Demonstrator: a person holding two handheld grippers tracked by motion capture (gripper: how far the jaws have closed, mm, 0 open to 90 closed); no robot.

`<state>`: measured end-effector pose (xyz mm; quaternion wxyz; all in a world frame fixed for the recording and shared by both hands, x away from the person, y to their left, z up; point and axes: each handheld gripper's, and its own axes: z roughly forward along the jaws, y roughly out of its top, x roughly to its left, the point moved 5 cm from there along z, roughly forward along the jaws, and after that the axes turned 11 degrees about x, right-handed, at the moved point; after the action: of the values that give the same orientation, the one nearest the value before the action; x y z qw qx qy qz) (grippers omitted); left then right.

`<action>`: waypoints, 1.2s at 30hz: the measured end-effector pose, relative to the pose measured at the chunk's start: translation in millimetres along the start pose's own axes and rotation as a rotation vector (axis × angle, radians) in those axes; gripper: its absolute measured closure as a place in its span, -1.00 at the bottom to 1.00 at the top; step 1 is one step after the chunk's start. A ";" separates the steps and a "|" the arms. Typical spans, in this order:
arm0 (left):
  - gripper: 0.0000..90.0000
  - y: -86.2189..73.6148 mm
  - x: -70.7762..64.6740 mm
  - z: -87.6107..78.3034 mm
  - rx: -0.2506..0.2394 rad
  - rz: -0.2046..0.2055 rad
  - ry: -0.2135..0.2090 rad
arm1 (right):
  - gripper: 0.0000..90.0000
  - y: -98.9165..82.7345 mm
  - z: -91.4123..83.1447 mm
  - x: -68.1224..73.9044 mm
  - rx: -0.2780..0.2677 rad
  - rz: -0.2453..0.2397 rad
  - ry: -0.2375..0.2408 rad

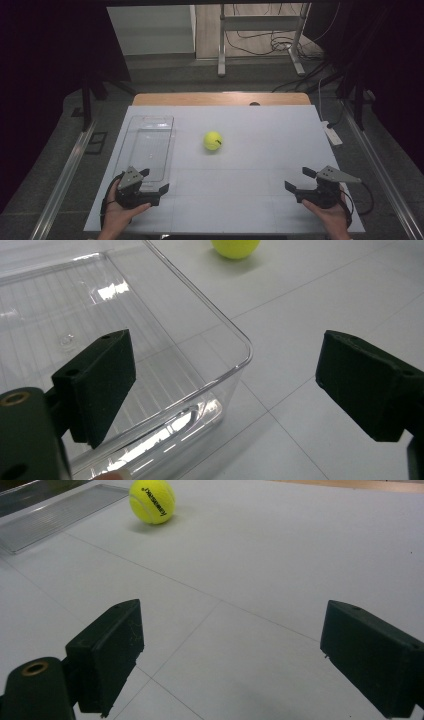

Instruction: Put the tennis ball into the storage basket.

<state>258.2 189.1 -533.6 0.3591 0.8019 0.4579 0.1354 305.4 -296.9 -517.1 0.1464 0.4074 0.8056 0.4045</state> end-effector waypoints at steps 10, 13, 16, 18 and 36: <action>-0.77 6.0 -1.9 1.9 0.008 0.003 -0.004 | -0.76 -2.8 -0.9 0.0 0.004 0.006 -0.002; -0.78 7.0 -2.3 1.1 0.013 -0.002 -0.005 | -0.76 -2.4 -1.2 -0.3 0.003 0.005 -0.004; -0.78 8.8 -1.9 -1.0 0.011 -0.006 -0.007 | -0.76 -2.4 -0.7 -0.3 0.005 0.005 -0.004; -0.79 10.2 -1.9 -1.7 0.015 -0.005 -0.015 | -0.76 -2.1 -0.1 -0.3 0.003 0.003 -0.002; -0.83 23.0 -4.9 -5.2 0.021 0.026 -0.016 | -0.76 -2.7 0.1 -0.7 0.005 0.009 -0.004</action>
<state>267.4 180.0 -513.2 0.3526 0.8126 0.4458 0.1289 304.5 -298.3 -519.3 0.1453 0.4124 0.8044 0.4022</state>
